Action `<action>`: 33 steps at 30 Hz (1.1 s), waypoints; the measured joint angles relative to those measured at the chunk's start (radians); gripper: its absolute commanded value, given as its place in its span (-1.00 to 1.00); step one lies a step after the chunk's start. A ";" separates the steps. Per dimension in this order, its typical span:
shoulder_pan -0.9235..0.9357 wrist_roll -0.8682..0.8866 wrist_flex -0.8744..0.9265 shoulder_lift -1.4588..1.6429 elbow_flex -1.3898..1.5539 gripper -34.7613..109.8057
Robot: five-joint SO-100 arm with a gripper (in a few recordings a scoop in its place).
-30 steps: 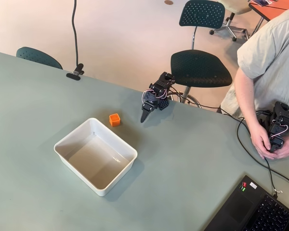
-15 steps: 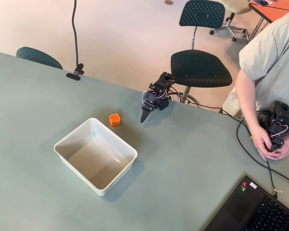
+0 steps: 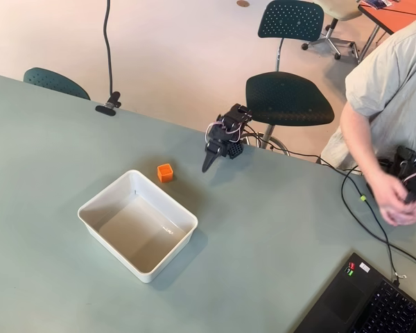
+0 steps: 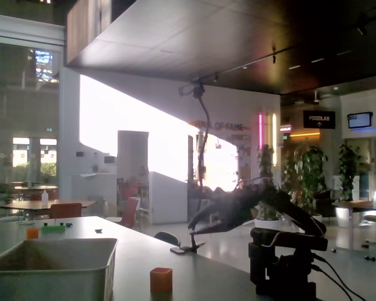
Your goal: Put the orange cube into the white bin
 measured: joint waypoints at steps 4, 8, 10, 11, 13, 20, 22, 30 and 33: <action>0.097 -0.054 0.005 -0.189 -0.250 -0.46; 0.233 -0.086 0.003 -0.486 -0.477 -0.46; 0.298 -0.086 0.005 -0.650 -0.580 -0.46; 0.327 -0.086 0.005 -0.729 -0.620 -0.46; 0.353 -0.086 0.005 -0.867 -0.678 -0.46; 0.376 -0.086 0.023 -1.247 -0.721 -0.45; 0.374 -0.086 0.046 -1.296 -0.729 -0.45; 0.413 -0.067 0.143 -1.335 -0.804 -0.29; 0.459 -0.008 0.163 -1.336 -0.808 -0.19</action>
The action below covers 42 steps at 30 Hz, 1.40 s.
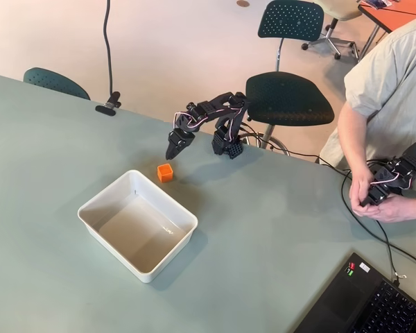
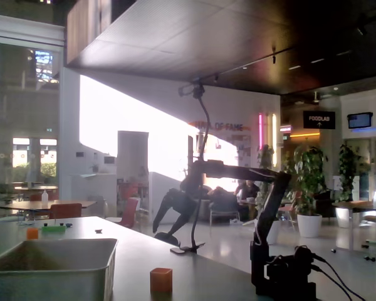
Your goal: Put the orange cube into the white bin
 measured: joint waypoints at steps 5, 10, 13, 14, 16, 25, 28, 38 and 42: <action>0.012 0.089 0.020 -0.052 -0.002 -0.10; 0.003 0.135 0.064 -0.146 -0.003 -0.07; 0.008 0.161 0.067 -0.175 -0.003 -0.07; 0.008 0.166 0.067 -0.176 -0.003 -0.07; 0.003 0.169 0.067 -0.178 -0.003 -0.07; -0.006 0.169 0.110 -0.225 -0.005 0.08; -0.006 0.169 0.121 -0.247 -0.005 0.18; -0.006 0.166 0.124 -0.279 -0.006 0.27; -0.006 0.166 0.133 -0.374 -0.017 0.27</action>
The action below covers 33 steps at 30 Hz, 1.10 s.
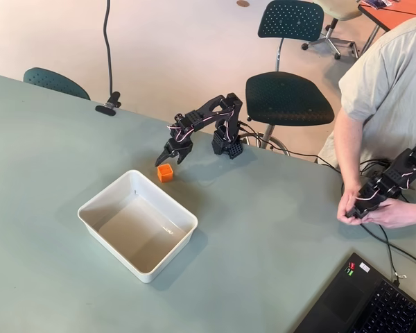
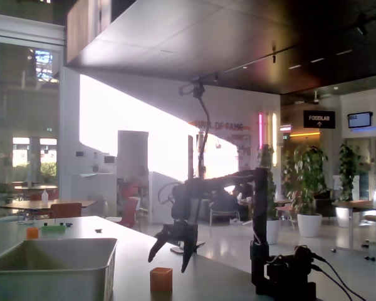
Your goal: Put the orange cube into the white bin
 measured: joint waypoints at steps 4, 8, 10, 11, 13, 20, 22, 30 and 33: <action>0.000 0.000 0.012 -0.029 -0.011 0.27; 0.000 -0.002 0.003 -0.040 -0.012 0.27; 0.000 -0.005 0.005 -0.041 -0.012 0.27; 0.000 -0.005 0.005 -0.048 -0.012 0.27; 0.000 -0.005 0.002 -0.078 -0.025 0.27; 0.000 -0.005 -0.002 -0.202 -0.147 0.27; 0.000 -0.005 -0.006 -0.229 -0.169 0.27; 0.000 -0.005 -0.002 -0.279 -0.183 0.26; 0.000 -0.005 -0.002 -0.281 -0.183 0.22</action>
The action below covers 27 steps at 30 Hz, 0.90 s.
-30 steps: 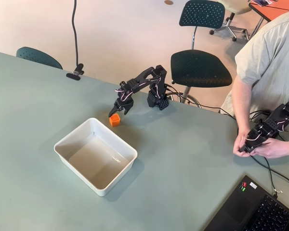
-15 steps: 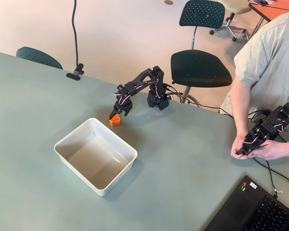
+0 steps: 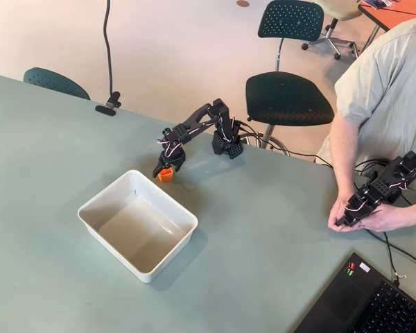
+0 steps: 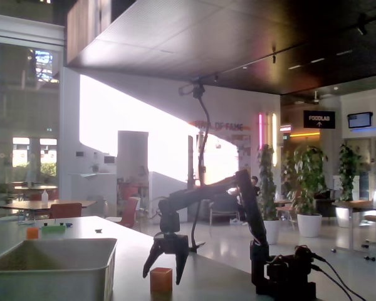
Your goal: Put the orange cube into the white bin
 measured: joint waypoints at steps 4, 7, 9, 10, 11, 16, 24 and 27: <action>0.000 0.000 0.000 0.000 0.000 0.04; 0.000 0.000 -0.002 0.000 0.000 -0.03; 0.000 0.000 -0.002 0.000 0.000 -0.03; 0.000 0.000 -0.002 0.000 0.000 -0.03; 0.000 0.000 -0.002 0.000 0.000 -0.04; 0.000 -0.002 -0.002 0.000 0.000 -0.05; 0.008 -0.002 -0.002 0.000 0.000 -0.05; 0.005 -0.002 -0.002 0.000 0.000 -0.05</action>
